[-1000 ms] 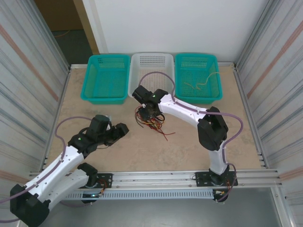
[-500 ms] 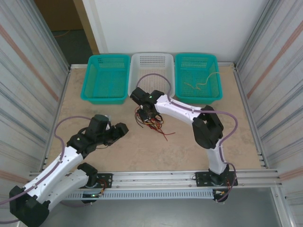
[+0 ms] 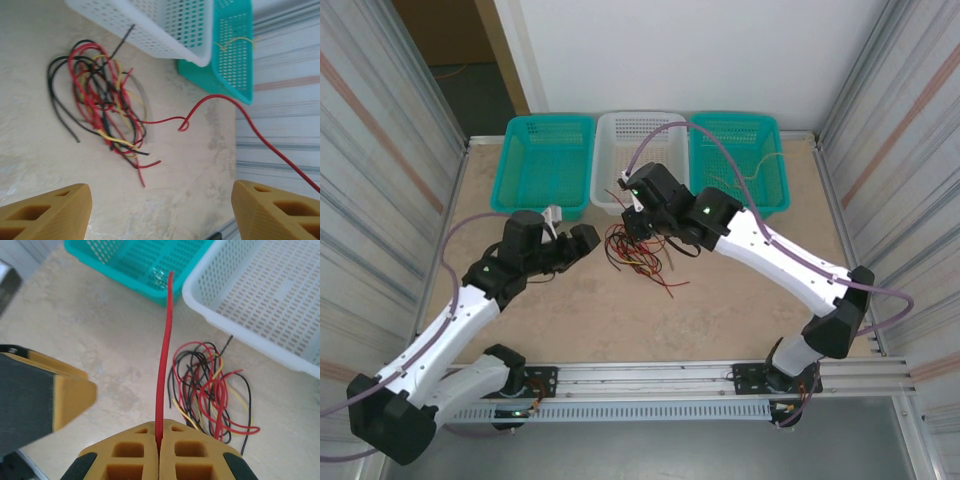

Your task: Untangle the cables

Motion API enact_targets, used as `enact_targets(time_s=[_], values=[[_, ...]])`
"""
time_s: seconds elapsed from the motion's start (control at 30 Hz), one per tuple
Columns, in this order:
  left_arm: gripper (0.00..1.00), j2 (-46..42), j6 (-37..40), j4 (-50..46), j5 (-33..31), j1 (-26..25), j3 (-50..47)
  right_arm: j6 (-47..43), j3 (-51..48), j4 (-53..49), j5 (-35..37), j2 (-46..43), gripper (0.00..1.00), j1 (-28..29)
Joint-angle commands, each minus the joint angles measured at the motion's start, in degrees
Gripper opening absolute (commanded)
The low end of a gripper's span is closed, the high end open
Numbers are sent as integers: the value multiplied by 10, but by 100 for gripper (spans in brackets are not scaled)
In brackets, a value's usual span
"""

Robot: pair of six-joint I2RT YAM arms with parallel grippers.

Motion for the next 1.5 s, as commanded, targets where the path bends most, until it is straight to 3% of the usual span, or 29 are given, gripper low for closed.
enact_targets(time_s=[0.0, 0.23, 0.5, 0.73, 0.93, 1.13, 1.47], values=[[77, -2, 25, 98, 36, -16, 7, 16, 15, 40, -28, -44, 0, -2], [79, 40, 110, 195, -4, -65, 17, 49, 36, 104, -74, -102, 0, -18], [75, 128, 124, 293, 25, -85, 56, 81, 23, 140, -107, -140, 0, -33], [80, 116, 135, 365, 26, -107, 35, 118, -10, 186, -154, -171, 0, -54], [69, 106, 142, 230, -48, -107, 35, 120, -1, 194, -162, -162, 0, -87], [75, 13, 84, 123, -128, -107, -51, 111, 45, 190, -195, -106, 0, -168], [74, -122, 3, 1, -169, -107, -138, 93, 241, 163, -250, 110, 0, -284]])
